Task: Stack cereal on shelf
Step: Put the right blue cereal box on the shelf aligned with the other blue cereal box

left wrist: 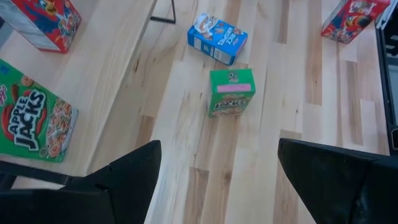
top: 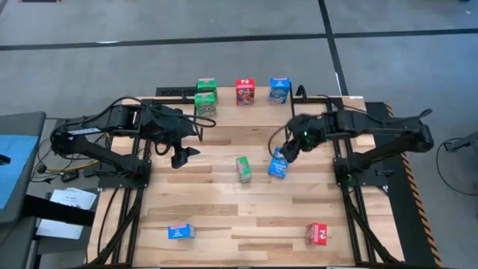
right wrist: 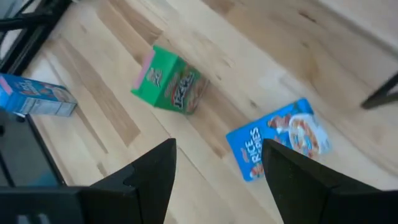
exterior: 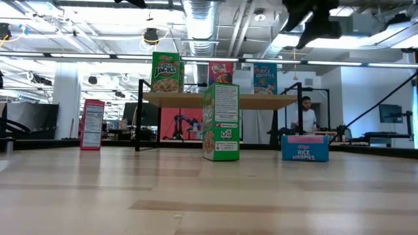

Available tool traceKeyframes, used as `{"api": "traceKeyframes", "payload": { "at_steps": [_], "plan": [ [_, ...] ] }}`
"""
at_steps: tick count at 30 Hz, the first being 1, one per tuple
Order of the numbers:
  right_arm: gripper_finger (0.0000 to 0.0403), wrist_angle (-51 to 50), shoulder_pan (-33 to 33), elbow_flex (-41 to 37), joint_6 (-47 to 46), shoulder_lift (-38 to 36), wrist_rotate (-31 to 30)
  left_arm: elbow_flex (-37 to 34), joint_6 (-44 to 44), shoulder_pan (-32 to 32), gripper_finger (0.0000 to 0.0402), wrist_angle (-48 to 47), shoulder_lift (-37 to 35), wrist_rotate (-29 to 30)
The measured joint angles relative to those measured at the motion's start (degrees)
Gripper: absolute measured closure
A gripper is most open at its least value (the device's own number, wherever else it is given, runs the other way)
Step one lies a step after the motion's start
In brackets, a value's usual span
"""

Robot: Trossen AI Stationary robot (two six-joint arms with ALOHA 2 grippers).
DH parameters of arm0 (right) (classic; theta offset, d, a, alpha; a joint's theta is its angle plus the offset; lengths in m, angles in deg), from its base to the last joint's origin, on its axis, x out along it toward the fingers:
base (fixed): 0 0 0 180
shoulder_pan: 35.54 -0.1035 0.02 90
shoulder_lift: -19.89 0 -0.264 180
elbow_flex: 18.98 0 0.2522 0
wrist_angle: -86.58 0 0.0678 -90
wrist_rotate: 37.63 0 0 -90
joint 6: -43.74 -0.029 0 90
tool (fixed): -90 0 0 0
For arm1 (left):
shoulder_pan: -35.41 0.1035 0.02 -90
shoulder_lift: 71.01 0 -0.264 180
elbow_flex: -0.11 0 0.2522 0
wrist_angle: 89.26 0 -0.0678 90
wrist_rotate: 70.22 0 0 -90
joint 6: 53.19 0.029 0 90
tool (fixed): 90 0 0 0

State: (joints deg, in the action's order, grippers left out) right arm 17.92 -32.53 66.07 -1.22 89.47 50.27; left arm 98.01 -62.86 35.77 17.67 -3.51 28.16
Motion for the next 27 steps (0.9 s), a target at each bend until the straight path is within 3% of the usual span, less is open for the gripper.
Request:
{"api": "traceKeyframes", "payload": {
  "at_steps": [11,21,27],
  "plan": [
    [0.0142,-1.6,-11.8,-3.5,-20.4,0.0,-11.5,0.0,0.0,0.0,0.0089,-0.1,0.0,0.0],
    [0.0142,2.4,-15.1,-13.0,-37.3,2.2,-19.2,0.0,0.0,0.0,0.0089,0.0,0.0,0.0],
    [0.0142,4.7,-14.9,-14.7,-41.3,8.2,-19.3,0.0,0.0,0.0,0.0089,-0.1,0.0,0.0]
  ]
}}
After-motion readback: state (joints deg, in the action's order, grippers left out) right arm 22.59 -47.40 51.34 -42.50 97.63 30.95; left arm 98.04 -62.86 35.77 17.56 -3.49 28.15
